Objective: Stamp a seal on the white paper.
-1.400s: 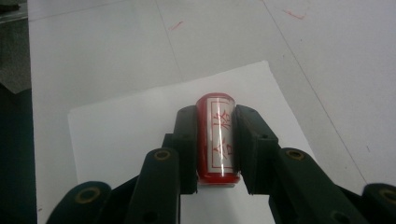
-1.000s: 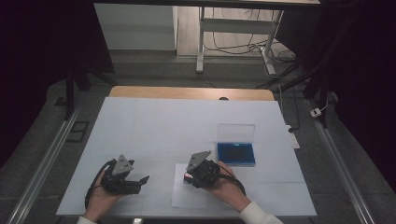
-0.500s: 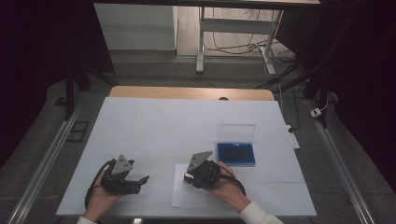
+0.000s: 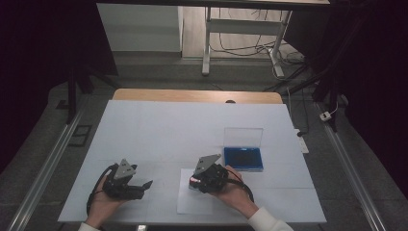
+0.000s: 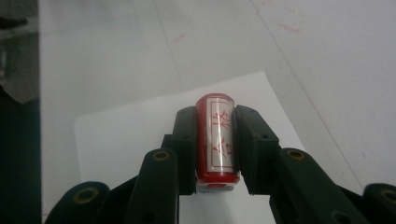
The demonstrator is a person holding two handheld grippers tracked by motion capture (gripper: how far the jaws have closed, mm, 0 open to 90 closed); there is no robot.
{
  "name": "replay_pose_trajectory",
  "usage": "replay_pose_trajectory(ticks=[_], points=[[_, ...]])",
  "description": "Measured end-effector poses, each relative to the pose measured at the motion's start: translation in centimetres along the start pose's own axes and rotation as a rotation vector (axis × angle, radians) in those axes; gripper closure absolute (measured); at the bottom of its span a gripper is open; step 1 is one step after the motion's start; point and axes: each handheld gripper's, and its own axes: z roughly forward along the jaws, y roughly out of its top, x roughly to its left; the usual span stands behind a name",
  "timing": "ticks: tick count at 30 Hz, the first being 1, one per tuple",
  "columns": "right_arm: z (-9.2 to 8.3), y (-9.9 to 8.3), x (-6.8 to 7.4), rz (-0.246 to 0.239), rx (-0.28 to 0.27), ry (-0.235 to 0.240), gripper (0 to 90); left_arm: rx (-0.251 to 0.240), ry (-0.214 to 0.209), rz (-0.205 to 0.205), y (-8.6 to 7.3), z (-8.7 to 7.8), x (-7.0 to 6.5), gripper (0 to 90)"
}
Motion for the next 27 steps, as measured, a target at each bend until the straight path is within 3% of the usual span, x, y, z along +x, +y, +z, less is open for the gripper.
replay_pose_trajectory(ticks=[2,7,27], points=[[-0.5,0.2,0.0,0.025,-0.048,0.010,69.3,0.002,0.001,0.001,0.0,0.0,0.1,18.8],[-1.7,0.6,-0.1,0.030,-0.089,0.018,69.3,0.001,0.000,0.002,-0.1,0.0,0.1,18.9],[-3.5,0.5,-1.0,0.056,-0.126,-0.025,69.4,-0.002,0.006,0.001,-0.1,-0.1,0.1,19.0]])
